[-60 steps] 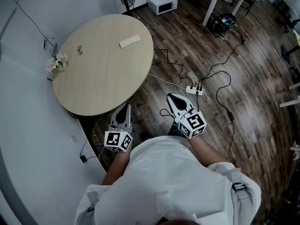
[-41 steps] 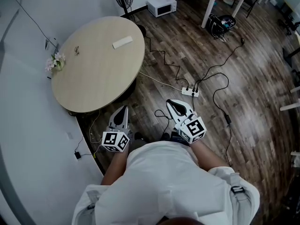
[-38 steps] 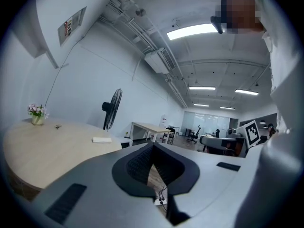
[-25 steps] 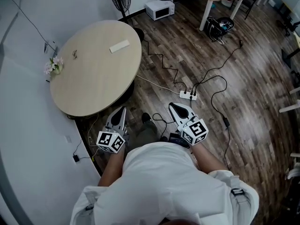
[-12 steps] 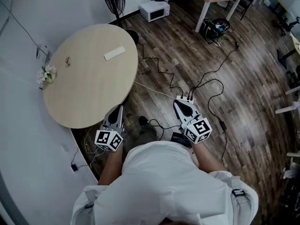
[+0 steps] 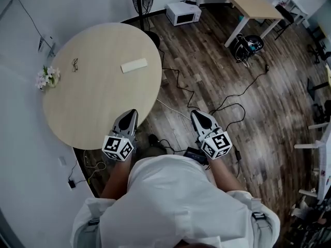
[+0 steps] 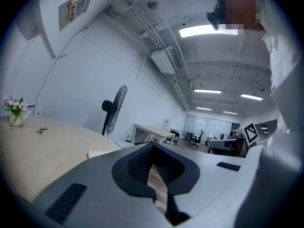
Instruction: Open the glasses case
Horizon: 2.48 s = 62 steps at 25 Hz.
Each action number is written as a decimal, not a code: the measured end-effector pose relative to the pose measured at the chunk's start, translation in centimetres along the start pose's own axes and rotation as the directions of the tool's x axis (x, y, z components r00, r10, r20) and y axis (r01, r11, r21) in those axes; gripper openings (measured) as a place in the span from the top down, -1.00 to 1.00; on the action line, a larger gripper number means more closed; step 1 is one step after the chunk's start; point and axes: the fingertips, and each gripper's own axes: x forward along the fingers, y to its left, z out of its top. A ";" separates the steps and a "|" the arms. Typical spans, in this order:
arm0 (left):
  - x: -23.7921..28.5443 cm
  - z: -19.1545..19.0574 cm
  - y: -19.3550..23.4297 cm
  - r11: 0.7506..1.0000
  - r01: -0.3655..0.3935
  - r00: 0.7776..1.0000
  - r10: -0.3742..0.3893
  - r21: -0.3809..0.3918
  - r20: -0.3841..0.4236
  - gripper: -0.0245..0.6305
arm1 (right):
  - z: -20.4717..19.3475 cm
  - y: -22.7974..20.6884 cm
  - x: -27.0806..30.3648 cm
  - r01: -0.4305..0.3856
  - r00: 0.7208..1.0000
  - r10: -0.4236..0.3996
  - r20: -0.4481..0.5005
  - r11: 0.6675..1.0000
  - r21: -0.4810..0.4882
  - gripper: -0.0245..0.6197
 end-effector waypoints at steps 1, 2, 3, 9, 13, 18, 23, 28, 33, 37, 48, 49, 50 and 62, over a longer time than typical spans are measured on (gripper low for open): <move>0.6 0.2 0.9 1.000 -0.001 1.000 0.001 -0.001 -0.003 0.89 | 0.3 -0.4 1.3 -0.003 1.000 0.003 -0.003 1.000 -0.004 0.84; 1.2 0.4 1.7 1.000 -0.003 1.000 0.003 -0.002 -0.005 0.89 | 0.6 -0.8 2.6 -0.005 1.000 0.005 -0.006 1.000 -0.009 0.84; 1.8 0.5 2.5 1.000 -0.004 1.000 0.004 -0.005 -0.007 0.89 | 0.8 -1.1 3.7 -0.007 1.000 0.007 -0.007 1.000 -0.014 0.84; 3.8 1.5 7.1 0.999 -0.031 1.000 0.031 -0.016 0.004 0.89 | 1.8 -2.2 9.6 -0.028 1.000 0.028 -0.014 0.999 -0.037 0.84; 4.5 1.9 8.9 0.999 -0.046 0.999 0.046 -0.027 0.012 0.89 | 2.6 -2.6 12.0 -0.045 0.999 0.044 -0.018 0.997 -0.063 0.84; 6.8 2.2 11.2 0.997 -0.062 0.998 0.062 -0.043 0.012 0.89 | 3.3 -3.6 16.3 -0.087 0.996 0.083 -0.045 0.991 -0.104 0.84; 9.1 2.1 14.0 0.992 -0.117 0.993 0.118 -0.041 0.026 0.89 | 3.0 -5.6 21.3 -0.147 0.988 0.141 -0.064 0.984 -0.100 0.84; 12.0 2.0 17.2 0.977 -0.214 0.977 0.214 -0.018 0.013 0.89 | 2.8 -7.4 26.8 -0.217 0.975 0.207 -0.080 0.966 -0.139 0.84; 15.2 1.6 19.9 0.958 -0.284 0.959 0.285 0.035 -0.008 0.89 | 2.3 -8.7 32.1 -0.299 0.953 0.281 -0.115 0.933 -0.201 0.84; 17.2 0.7 21.7 0.938 -0.339 0.939 0.342 0.075 -0.040 0.89 | 0.9 -9.1 35.7 -0.358 0.927 0.320 -0.196 0.912 -0.201 0.84; 20.0 -3.7 27.0 0.908 -0.389 0.914 0.402 0.154 -0.059 0.89 | -4.9 -9.5 43.8 -0.450 0.886 0.356 -0.296 0.811 -0.373 0.84; 20.0 -4.2 27.3 0.908 -0.392 0.913 0.404 0.149 -0.060 0.89 | -5.6 -9.2 44.2 -0.465 0.881 0.365 -0.301 0.789 -0.403 0.83; 20.0 -4.8 27.5 0.909 -0.391 0.913 0.403 0.146 -0.065 0.89 | -6.4 -9.0 44.6 -0.481 0.873 0.372 -0.314 0.763 -0.433 0.83; 20.7 -11.1 26.6 0.936 -0.332 0.921 0.349 0.118 -0.173 0.89 | -15.1 -7.6 46.2 -0.616 0.787 0.337 -0.517 0.463 -0.637 0.64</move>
